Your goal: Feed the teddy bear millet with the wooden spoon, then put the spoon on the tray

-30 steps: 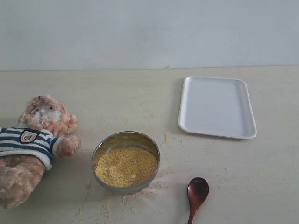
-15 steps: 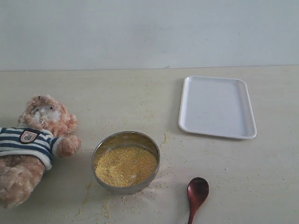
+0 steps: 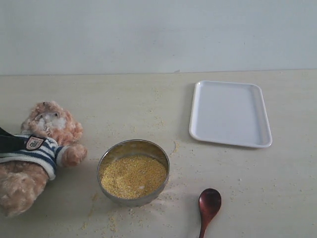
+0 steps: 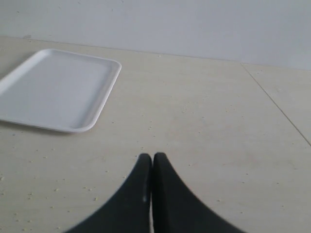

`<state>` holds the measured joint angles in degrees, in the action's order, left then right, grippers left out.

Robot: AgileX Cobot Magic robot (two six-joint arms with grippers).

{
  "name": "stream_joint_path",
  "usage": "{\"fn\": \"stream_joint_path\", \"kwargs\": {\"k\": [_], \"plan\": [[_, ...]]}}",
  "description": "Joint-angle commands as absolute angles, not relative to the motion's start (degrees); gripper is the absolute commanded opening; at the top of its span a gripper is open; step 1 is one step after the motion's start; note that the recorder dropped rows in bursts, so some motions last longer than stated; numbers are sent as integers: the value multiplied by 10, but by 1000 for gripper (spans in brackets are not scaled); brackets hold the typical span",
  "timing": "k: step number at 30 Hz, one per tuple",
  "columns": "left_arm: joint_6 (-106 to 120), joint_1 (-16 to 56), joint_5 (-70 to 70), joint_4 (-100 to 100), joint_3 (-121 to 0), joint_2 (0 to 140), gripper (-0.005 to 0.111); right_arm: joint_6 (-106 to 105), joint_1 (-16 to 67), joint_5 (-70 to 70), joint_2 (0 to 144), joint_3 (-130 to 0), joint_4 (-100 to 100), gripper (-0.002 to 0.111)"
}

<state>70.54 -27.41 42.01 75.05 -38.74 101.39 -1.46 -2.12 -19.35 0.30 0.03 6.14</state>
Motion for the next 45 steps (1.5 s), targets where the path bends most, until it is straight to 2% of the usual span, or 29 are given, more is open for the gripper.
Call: {"fn": "stream_joint_path", "kwargs": {"k": [1,10,11,12,16,18,19,25,30,33,37,42,45], "plan": [[808,-273,492,891,-386,1050,108,-16,-23,-191,0,0,65,0],[811,-273,530,909,-387,1117,108,-16,-23,-191,0,0,65,0],[811,-273,541,909,-387,1119,105,-16,-23,-191,0,0,65,0],[812,-273,542,909,-387,1119,99,-16,-23,-191,0,0,65,0],[823,-273,545,889,-387,1119,39,-16,-23,-191,0,0,65,0],[835,-273,556,880,-387,1119,14,-16,-23,-191,0,0,65,0],[839,-273,566,880,-388,1119,6,-16,-23,-191,0,0,65,0],[849,-275,700,883,-427,1119,5,-16,-23,-191,0,0,65,0],[713,-290,700,848,-460,1078,5,-16,-23,-191,0,0,65,0],[707,-308,700,835,-456,1030,5,-16,-23,-191,0,0,65,0],[716,-314,692,839,-412,947,5,-16,-23,-191,0,0,65,0],[772,-314,579,890,-310,879,5,-16,-23,-191,0,0,65,0],[781,-314,592,927,-271,872,5,-16,-23,-191,0,0,65,0]]}}
